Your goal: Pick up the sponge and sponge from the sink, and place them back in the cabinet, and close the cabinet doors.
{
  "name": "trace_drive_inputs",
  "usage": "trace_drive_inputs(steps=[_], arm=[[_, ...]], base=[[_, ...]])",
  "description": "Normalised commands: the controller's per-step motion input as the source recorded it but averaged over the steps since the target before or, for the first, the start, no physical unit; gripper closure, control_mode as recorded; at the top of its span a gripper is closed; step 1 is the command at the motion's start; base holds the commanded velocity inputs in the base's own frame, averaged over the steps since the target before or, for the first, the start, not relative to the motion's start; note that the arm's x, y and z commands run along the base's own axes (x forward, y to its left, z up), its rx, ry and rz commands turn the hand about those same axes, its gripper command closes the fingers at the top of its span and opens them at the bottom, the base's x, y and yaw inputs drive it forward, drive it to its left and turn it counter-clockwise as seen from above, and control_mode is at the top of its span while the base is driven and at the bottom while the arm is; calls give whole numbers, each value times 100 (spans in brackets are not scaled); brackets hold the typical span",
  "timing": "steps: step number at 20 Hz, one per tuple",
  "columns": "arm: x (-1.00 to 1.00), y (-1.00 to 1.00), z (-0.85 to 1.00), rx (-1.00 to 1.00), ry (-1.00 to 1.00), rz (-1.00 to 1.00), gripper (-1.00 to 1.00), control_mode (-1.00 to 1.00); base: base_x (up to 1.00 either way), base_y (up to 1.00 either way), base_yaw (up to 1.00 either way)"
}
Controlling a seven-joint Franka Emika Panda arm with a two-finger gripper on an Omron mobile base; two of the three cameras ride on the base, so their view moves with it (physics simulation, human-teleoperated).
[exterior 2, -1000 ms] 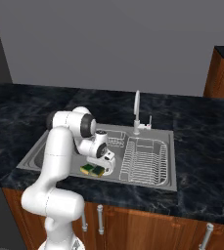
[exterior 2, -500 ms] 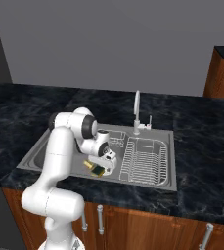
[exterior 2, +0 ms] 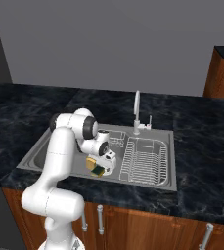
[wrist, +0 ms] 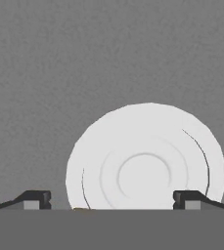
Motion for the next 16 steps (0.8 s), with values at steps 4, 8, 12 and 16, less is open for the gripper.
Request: trace_drive_inputs(steps=[4, 8, 12, 16], arm=[[0, 10, -7, 0, 3, 0, -100, -100], [-2, 6, -8, 0, 2, 0, -100, -100], [-6, 4, -10, 0, 1, 0, -100, -100], [-14, 5, -12, 0, 0, 0, -100, -100]], base=[[0, 0, 0], [0, 0, 0], [0, 0, 0], [0, 0, 0]])
